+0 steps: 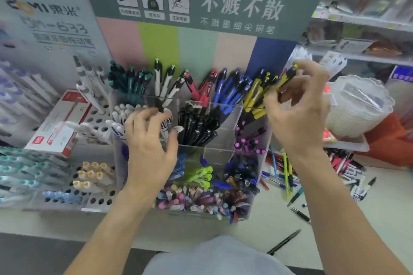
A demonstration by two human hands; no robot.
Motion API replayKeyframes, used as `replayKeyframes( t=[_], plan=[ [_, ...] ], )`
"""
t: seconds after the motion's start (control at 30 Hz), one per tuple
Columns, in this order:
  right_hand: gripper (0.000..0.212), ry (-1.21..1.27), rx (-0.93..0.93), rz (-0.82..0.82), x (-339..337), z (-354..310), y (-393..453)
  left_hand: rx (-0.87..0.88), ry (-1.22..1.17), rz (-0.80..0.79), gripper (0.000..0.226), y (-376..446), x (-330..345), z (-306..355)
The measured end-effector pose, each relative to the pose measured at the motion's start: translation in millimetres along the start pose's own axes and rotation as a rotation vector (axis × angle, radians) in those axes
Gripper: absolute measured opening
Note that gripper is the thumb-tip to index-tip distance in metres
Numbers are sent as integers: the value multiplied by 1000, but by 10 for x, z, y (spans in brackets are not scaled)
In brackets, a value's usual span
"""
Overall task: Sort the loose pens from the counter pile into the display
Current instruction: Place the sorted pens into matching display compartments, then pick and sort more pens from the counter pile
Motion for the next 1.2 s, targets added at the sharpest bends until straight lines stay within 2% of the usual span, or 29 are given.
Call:
replayKeyframes(
  t=[0.1, 0.17, 0.23, 0.3, 0.37, 0.43, 0.5, 0.6, 0.63, 0.7, 0.8, 0.93, 0.97, 1.07, 1.13, 1.2],
  plan=[
    [22, -171, -31, 22, 39, 81, 8, -8, -48, 111, 27, -13, -124, 186],
    [25, -168, 1, -74, 80, 195, 12, 60, -137, 171, 19, -17, -194, 392],
    [29, -140, -21, -190, 86, 242, 12, 114, -325, 119, 15, -39, -162, 635],
    [40, -81, -35, -268, -1, 240, 19, 110, -517, -60, 15, -96, -12, 937],
    [45, 17, 21, -245, -244, 346, -6, 98, -611, -285, 12, -233, 243, 1249],
    [25, 9, 144, -174, -561, 618, -192, 92, -624, -527, 12, -445, 603, 1496],
    [3, -114, 422, -207, -835, 1237, -604, 94, -557, -743, 14, -693, 1006, 1653],
    [20, -435, 936, -535, -1099, 2320, -1635, 159, -242, -900, 22, -964, 1507, 1750],
    [28, -481, 1057, -630, -1149, 2557, -1979, 190, -135, -921, 24, -1003, 1620, 1785],
    [40, -458, 1227, -740, -1138, 2823, -2493, 179, -117, -967, 24, -1061, 1814, 1883],
    [53, -442, 1271, -848, -961, 2939, -2840, 180, -92, -1078, 22, -1242, 2093, 2012],
    [39, -388, 1206, -895, -812, 2965, -2740, 1, 30, -1265, 25, -1643, 2512, 1848],
    [33, -316, 1199, -865, -817, 2979, -2663, -57, 56, -1264, 28, -1705, 2594, 1774],
    [6, -73, 1207, -581, -1076, 3098, -2291, -361, 16, -1097, 41, -1726, 2783, 1532],
    [5, -21, 1138, -439, -1317, 3228, -2006, -562, 5, -947, 53, -1679, 2902, 1354],
    [5, -58, 1073, -376, -1508, 3391, -1771, -659, 69, -814, 75, -1593, 3026, 1221]
  ],
)
Point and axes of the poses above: each hand's wrist, its own y-axis towards the middle knuckle, its own x-axis out of the palm, z = x × y, the point moved 7 cm from there along y, towards the middle knuckle, and after that the axes turned 6 degrees about x, right-handed, at the moved point
